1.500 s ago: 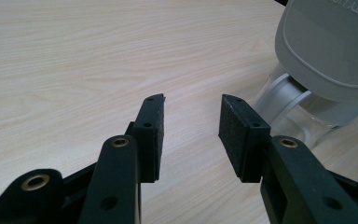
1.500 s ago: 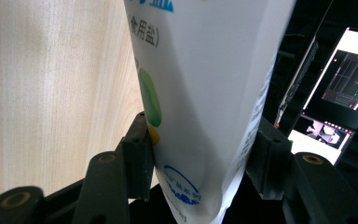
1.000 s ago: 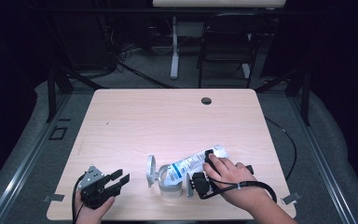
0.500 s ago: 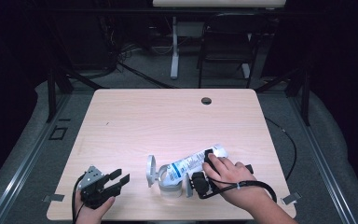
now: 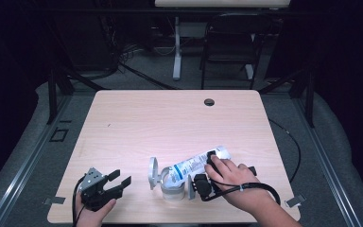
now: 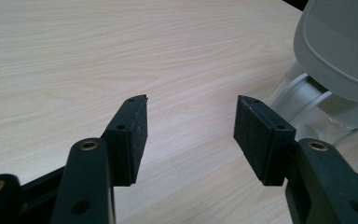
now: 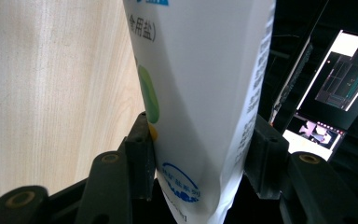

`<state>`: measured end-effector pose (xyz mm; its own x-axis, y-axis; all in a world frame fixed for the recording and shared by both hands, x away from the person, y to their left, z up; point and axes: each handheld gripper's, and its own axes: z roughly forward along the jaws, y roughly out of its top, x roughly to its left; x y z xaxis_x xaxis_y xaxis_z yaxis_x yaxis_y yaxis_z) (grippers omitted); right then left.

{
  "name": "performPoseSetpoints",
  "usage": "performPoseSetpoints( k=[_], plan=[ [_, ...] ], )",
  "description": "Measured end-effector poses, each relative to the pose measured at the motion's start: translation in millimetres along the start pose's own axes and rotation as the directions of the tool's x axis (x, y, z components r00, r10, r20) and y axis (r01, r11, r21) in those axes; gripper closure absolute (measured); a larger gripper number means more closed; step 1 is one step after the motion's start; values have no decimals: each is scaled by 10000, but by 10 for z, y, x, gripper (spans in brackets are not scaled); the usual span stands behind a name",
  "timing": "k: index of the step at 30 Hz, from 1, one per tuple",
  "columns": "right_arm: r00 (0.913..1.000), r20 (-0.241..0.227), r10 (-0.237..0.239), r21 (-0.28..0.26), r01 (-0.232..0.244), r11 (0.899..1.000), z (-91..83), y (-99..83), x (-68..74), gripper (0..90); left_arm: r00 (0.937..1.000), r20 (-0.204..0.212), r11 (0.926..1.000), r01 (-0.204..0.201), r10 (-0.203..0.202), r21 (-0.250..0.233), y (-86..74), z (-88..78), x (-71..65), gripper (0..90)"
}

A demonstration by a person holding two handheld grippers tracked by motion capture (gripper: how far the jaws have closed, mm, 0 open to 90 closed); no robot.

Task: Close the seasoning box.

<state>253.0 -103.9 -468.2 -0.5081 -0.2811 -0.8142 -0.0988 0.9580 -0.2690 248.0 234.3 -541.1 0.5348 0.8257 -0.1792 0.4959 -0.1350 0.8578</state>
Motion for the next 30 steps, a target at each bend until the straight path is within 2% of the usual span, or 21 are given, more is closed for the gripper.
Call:
performPoseSetpoints(
  k=[30],
  plan=[
    [10000, 68, -63, -73, 64, 10000, -19, 4, -3, 536, 10000, -93, 10000, -11, 12, 48, 4, -20, 10, 431]
  ],
)
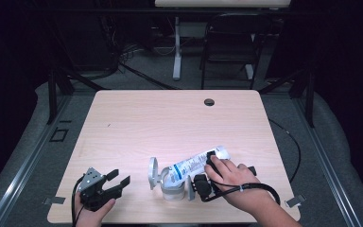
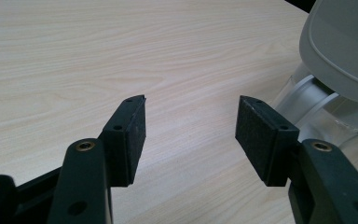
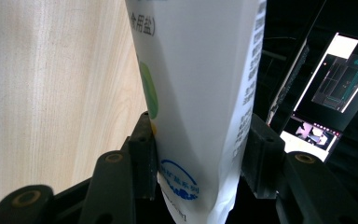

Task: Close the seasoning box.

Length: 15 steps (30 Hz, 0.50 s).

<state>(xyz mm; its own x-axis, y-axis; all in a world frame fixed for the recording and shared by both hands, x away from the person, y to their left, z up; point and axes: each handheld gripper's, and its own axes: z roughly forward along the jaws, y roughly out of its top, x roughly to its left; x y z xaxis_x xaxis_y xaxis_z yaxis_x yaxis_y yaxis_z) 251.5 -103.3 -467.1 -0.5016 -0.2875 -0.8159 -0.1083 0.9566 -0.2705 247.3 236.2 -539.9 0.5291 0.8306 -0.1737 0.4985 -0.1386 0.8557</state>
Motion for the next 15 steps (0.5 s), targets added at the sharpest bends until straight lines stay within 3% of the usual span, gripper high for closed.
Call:
performPoseSetpoints(
  k=[15],
  plan=[
    [9995, 134, -274, 56, 274, 9996, -26, 0, 5, 544, 10000, -38, 10000, 52, -52, 0, -2, 3, 4, 433]
  ],
)
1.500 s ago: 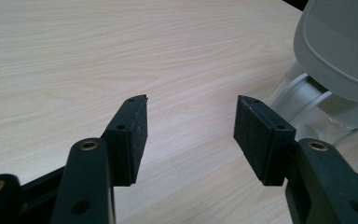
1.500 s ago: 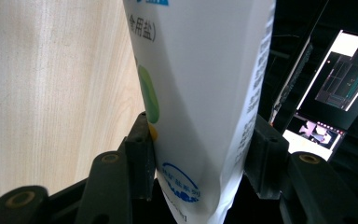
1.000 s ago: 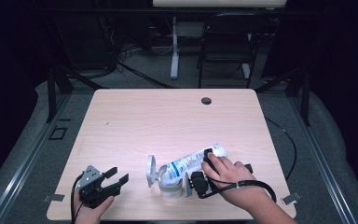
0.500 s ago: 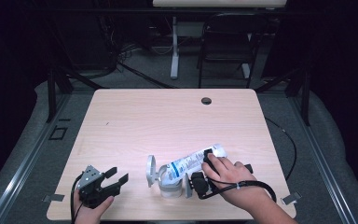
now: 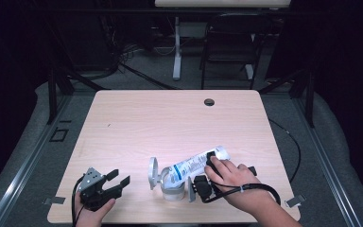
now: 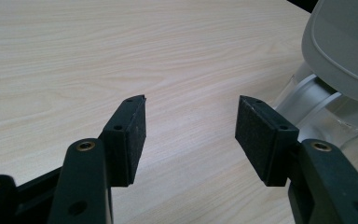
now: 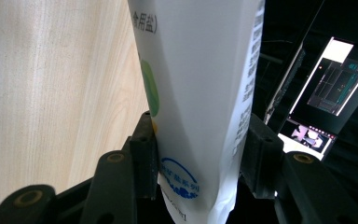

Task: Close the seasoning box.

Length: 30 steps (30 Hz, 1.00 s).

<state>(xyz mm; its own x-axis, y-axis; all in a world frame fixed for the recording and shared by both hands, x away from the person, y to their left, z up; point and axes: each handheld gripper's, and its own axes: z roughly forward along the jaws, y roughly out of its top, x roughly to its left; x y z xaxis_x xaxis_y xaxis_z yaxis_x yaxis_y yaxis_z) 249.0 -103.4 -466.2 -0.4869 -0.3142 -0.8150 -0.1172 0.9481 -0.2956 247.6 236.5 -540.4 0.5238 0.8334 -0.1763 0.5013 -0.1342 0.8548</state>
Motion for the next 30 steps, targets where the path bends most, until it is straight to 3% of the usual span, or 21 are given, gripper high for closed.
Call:
performPoseSetpoints(
  k=[30],
  plan=[
    [10000, 37, -59, -142, 60, 9999, 8, -1, 18, 557, 10000, -35, 10000, 21, -21, 24, -8, 5, 7, 439]
  ],
)
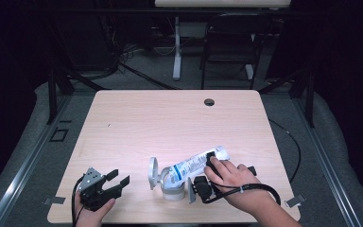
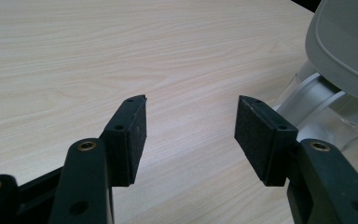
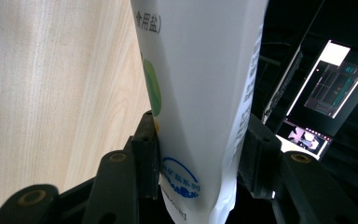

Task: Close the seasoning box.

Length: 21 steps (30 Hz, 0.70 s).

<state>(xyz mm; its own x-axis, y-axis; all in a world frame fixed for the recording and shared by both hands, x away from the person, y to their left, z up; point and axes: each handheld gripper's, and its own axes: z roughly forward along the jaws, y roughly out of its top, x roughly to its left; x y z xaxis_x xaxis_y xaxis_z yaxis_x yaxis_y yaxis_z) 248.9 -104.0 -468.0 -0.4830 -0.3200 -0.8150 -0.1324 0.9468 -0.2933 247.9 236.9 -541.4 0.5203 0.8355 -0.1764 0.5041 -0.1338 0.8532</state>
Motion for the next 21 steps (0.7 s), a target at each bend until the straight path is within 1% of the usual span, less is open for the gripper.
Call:
performPoseSetpoints(
  k=[3, 5, 14, 15, 21],
  plan=[
    [10000, 3, -10, 9, 10, 10000, 0, 1, 1, 557, 10000, -22, 10000, 18, -18, -5, -1, 1, 1, 439],
    [10000, 43, -58, 56, 58, 10000, -4, 4, 0, 557, 10000, -26, 9999, 44, -45, -93, -6, 8, 0, 439],
    [9998, 49, -200, 135, 199, 9997, -20, 7, -8, 560, 10000, -37, 9999, 40, -41, -101, -5, 7, 1, 440],
    [9999, 51, -136, 51, 135, 9999, -14, 4, -2, 560, 10000, -44, 9999, 38, -39, -105, -5, 7, 1, 441],
    [9998, 61, -168, 4, 168, 9999, -13, 4, -2, 562, 10000, -82, 9999, 44, -44, -99, -6, 7, 3, 445]
  ],
)
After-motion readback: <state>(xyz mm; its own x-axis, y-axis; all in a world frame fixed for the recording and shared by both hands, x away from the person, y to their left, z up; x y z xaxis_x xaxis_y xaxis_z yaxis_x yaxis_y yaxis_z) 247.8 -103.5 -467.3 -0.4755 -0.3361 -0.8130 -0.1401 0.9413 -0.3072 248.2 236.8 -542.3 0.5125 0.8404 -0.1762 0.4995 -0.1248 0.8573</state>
